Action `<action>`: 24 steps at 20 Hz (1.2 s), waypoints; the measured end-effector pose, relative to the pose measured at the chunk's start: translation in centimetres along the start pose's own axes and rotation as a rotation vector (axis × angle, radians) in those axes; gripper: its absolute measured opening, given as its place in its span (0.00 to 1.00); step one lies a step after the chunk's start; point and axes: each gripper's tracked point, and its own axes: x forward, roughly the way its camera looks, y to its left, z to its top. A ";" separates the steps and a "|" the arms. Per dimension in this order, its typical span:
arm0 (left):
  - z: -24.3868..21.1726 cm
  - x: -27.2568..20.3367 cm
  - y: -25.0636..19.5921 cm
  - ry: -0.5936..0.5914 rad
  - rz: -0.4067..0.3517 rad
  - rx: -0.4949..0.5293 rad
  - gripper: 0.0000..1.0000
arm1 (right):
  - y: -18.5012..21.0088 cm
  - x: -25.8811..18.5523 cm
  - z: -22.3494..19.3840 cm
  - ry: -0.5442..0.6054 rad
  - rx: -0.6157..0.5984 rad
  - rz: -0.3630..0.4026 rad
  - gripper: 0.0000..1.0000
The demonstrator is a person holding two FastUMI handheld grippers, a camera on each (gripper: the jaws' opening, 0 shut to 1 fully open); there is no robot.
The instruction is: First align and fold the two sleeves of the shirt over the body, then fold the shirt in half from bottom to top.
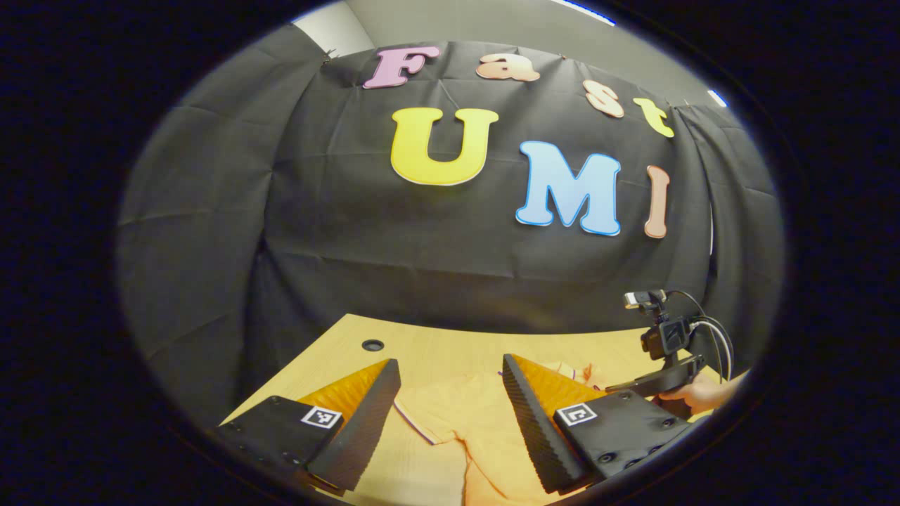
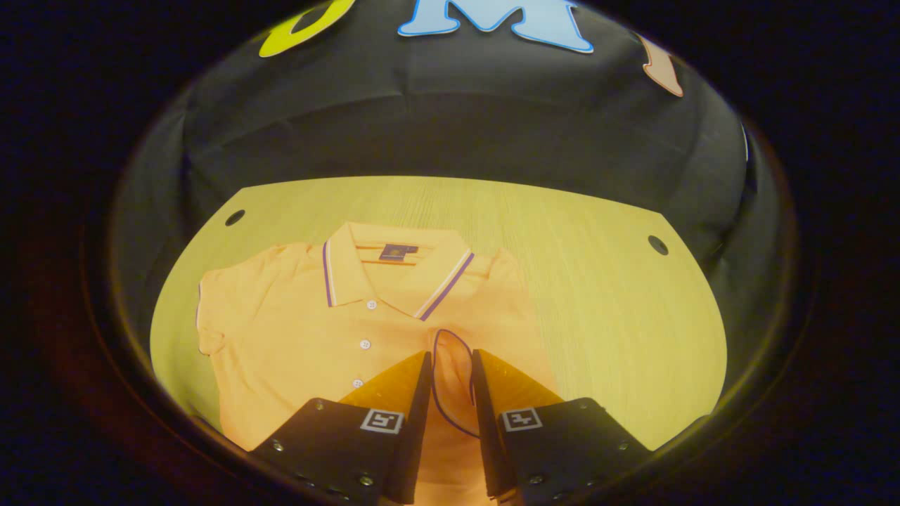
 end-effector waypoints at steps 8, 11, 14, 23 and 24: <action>-4.2 5.3 2.4 0.064 0.060 -0.054 0.95 | -0.1 -6.6 2.6 -0.136 -0.009 0.021 0.65; -6.7 7.4 4.2 0.109 0.100 -0.060 0.97 | 0.5 -9.6 4.5 -0.221 0.010 0.043 0.83; -9.4 9.4 5.9 0.169 0.122 -0.064 0.94 | 1.6 -12.4 5.8 -0.279 0.003 0.059 0.96; -16.4 15.6 8.8 0.337 0.151 -0.058 0.94 | 2.7 -17.8 5.8 -0.360 -0.066 0.070 0.96; -17.1 16.1 8.8 0.349 0.147 -0.052 0.95 | 2.6 -18.1 5.6 -0.357 -0.071 0.067 0.96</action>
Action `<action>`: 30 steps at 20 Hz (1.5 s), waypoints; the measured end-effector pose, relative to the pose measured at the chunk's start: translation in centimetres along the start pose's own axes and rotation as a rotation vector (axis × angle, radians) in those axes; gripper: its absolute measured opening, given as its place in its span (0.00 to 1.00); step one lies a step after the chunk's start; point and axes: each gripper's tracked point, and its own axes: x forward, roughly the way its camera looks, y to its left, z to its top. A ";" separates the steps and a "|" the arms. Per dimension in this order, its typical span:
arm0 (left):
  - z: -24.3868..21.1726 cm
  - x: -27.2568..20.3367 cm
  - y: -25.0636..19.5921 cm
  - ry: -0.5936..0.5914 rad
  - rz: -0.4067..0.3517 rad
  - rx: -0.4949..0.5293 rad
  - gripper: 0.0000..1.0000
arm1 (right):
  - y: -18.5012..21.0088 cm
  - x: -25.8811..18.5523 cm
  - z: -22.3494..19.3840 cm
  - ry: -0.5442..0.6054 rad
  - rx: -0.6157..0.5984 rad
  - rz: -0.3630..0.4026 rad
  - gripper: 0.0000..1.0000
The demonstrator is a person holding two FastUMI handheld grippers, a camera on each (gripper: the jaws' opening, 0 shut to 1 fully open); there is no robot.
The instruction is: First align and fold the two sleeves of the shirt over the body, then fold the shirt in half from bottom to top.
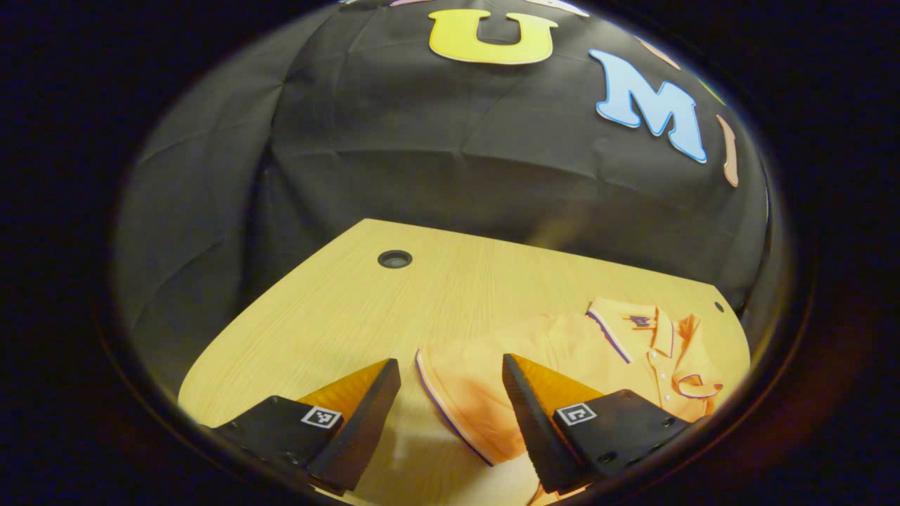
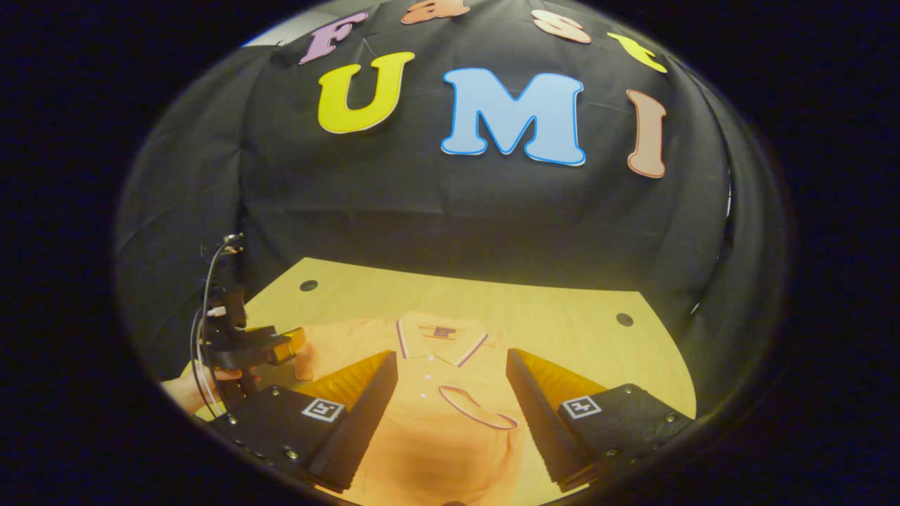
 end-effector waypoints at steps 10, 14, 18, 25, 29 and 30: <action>-2.5 3.6 -0.7 0.082 -0.003 0.065 0.94 | 1.6 -2.8 1.1 -0.027 0.012 0.027 0.96; -2.8 4.0 -0.5 0.102 0.027 0.116 0.74 | 1.8 -3.0 1.6 -0.031 0.029 0.048 0.96; -3.3 4.0 -1.2 0.118 0.020 0.142 0.29 | 0.8 -3.2 2.0 -0.048 0.054 0.029 0.96; -0.8 2.8 -2.7 0.055 0.051 0.148 0.12 | -1.7 -3.9 1.2 -0.050 0.066 -0.015 0.96; 1.8 1.0 -6.4 -0.009 0.011 0.200 0.12 | -2.7 -4.4 0.9 -0.051 0.073 -0.035 0.96; 2.2 0.7 -7.4 -0.021 -0.002 0.207 0.12 | -2.9 -4.6 0.7 -0.048 0.071 -0.040 0.96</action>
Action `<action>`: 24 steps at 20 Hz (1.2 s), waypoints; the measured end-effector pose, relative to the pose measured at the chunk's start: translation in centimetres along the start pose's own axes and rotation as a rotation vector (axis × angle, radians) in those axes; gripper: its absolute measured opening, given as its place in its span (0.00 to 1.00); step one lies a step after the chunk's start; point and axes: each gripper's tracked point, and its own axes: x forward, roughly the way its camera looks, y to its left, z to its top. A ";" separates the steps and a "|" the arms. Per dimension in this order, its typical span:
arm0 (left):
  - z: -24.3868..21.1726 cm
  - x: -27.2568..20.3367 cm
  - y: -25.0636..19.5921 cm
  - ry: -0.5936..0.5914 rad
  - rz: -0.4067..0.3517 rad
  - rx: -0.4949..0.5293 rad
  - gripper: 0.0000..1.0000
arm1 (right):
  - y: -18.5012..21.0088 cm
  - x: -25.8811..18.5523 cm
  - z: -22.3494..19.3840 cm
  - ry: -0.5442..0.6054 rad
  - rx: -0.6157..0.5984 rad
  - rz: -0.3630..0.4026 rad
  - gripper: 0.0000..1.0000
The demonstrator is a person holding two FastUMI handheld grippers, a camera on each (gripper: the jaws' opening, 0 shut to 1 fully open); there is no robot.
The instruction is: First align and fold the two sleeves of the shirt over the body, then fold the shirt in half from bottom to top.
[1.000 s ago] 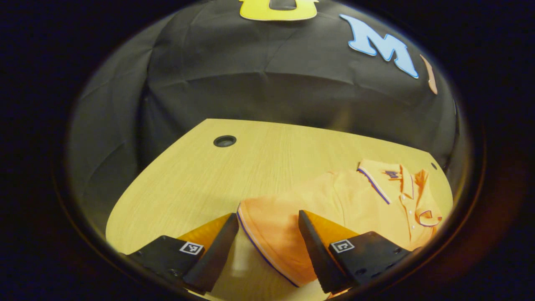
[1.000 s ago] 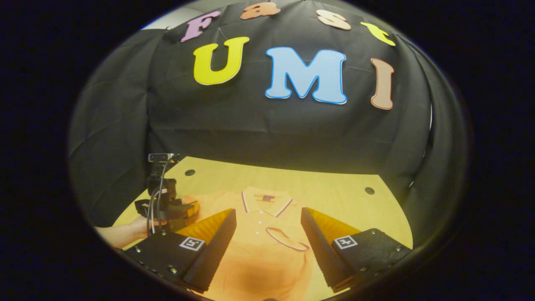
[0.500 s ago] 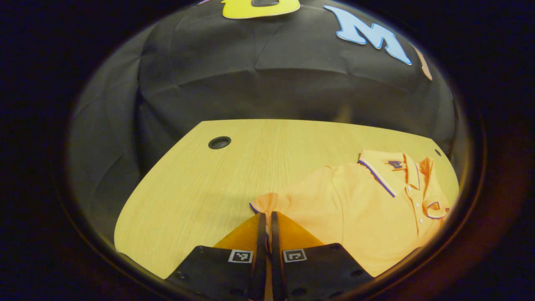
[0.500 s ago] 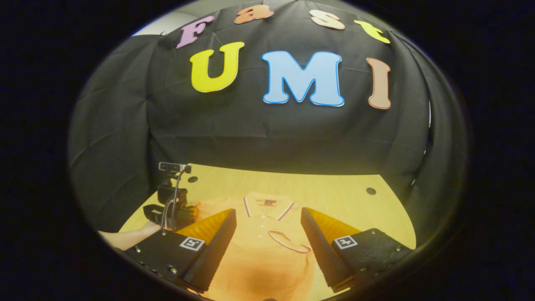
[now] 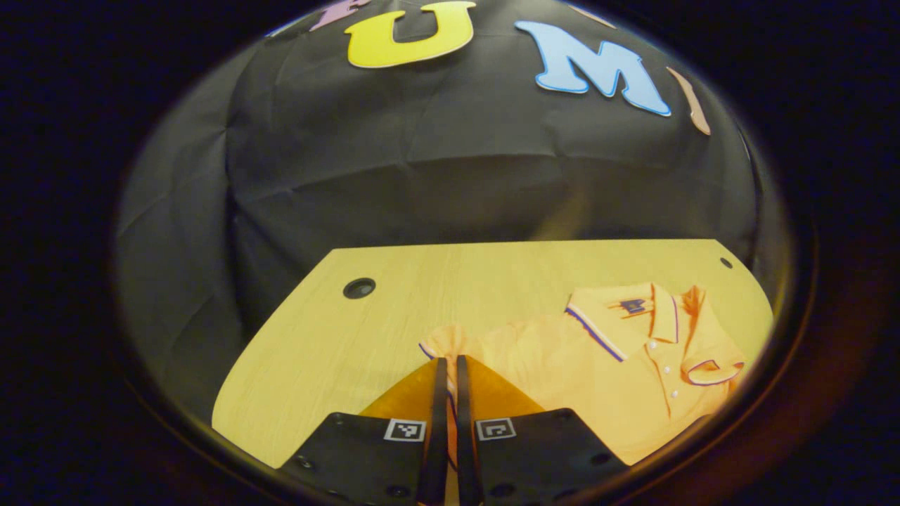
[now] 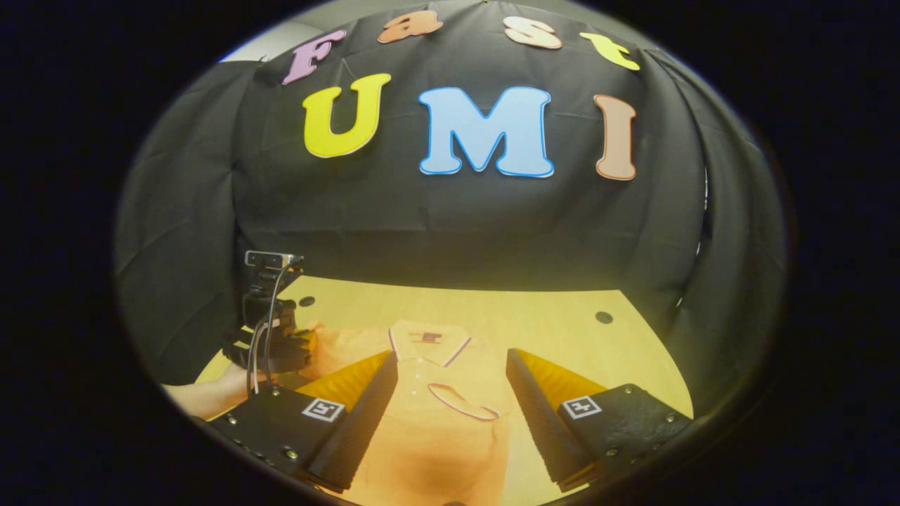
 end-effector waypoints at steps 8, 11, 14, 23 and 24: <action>1.1 -0.7 -6.9 -0.018 -0.101 0.100 0.12 | 0.6 0.0 -1.3 0.019 0.015 -0.022 0.96; 0.2 -0.5 -8.5 0.008 -0.136 0.113 0.13 | 0.8 0.2 -2.5 0.032 0.042 -0.043 0.96; -1.2 -0.2 -9.4 0.030 -0.150 0.141 0.12 | 1.0 0.3 -3.7 0.056 0.078 -0.043 0.96; -2.8 -1.6 -11.5 0.074 -0.196 0.137 0.35 | -0.4 -0.2 -6.1 0.078 0.060 -0.035 0.96; -2.8 -2.0 -11.5 0.071 -0.197 0.135 0.51 | -0.6 -0.4 -6.3 0.079 0.062 -0.033 0.96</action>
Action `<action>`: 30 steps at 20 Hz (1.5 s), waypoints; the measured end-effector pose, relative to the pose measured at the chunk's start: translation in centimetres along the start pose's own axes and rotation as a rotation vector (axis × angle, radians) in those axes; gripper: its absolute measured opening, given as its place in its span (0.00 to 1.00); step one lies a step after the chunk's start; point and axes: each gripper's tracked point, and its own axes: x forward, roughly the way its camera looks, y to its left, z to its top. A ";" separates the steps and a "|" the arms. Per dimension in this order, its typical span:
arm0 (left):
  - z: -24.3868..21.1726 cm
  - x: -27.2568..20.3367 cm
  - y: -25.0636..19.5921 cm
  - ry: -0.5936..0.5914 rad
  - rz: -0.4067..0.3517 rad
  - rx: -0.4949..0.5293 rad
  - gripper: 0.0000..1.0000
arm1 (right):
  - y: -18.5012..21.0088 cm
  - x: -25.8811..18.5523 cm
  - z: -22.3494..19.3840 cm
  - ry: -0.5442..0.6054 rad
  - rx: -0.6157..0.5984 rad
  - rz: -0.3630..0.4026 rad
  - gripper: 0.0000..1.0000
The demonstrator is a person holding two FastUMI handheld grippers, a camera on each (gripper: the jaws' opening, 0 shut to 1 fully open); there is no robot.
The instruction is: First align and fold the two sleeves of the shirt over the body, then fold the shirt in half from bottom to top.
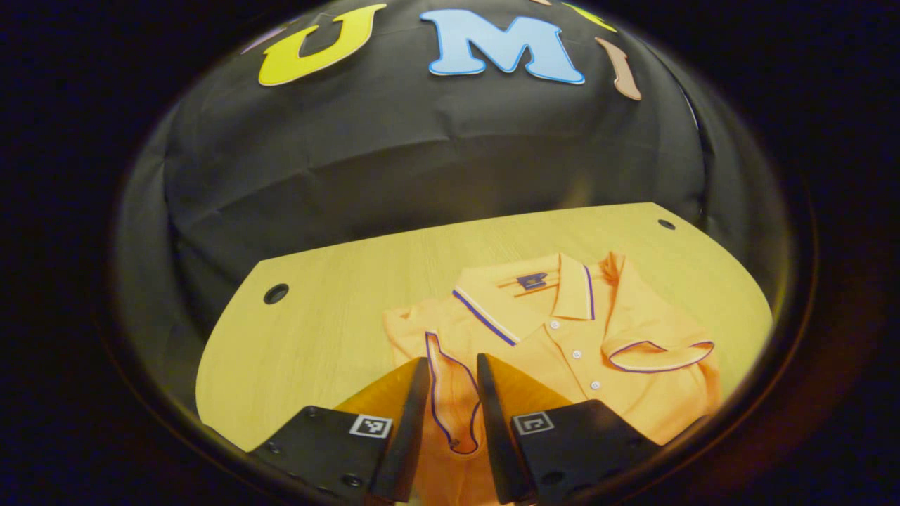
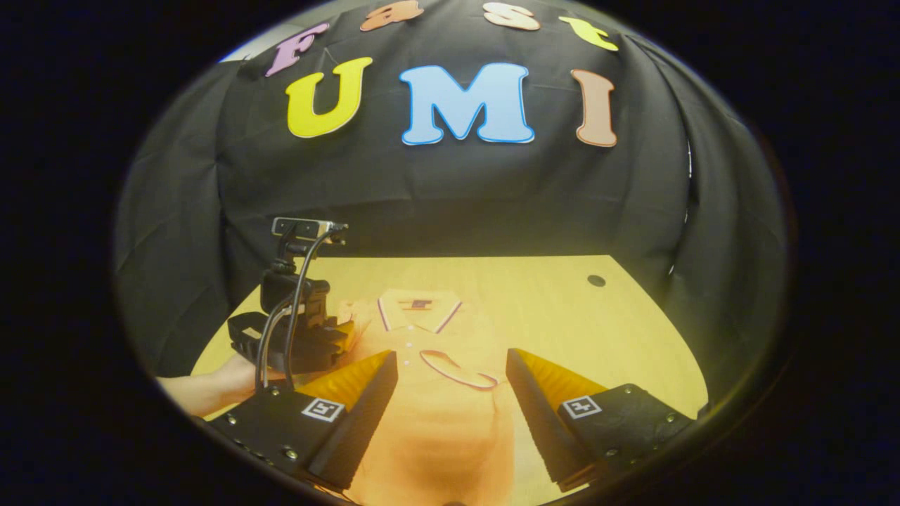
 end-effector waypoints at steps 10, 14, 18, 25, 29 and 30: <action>-3.6 -7.4 -1.7 0.002 -0.021 -0.080 0.92 | -2.7 -1.9 -6.4 0.070 -0.001 -0.002 0.96; -5.3 -11.9 -2.6 -0.005 -0.027 -0.049 0.92 | -3.5 -2.8 -9.8 0.110 -0.030 0.002 0.96; -7.9 -16.7 -4.1 0.006 -0.046 -0.096 0.91 | -4.1 -3.7 -12.6 0.116 -0.032 -0.001 0.96; -14.0 -23.2 -4.8 0.064 -0.058 -0.126 0.91 | -5.2 -6.2 -18.6 0.222 0.000 -0.019 0.96; -17.4 -26.2 -4.0 0.093 -0.029 -0.146 0.92 | -5.4 -7.8 -21.8 0.290 -0.005 -0.013 0.96; -18.0 -26.9 -4.0 0.099 -0.031 -0.155 0.91 | -5.4 -8.1 -22.5 0.306 -0.007 -0.008 0.97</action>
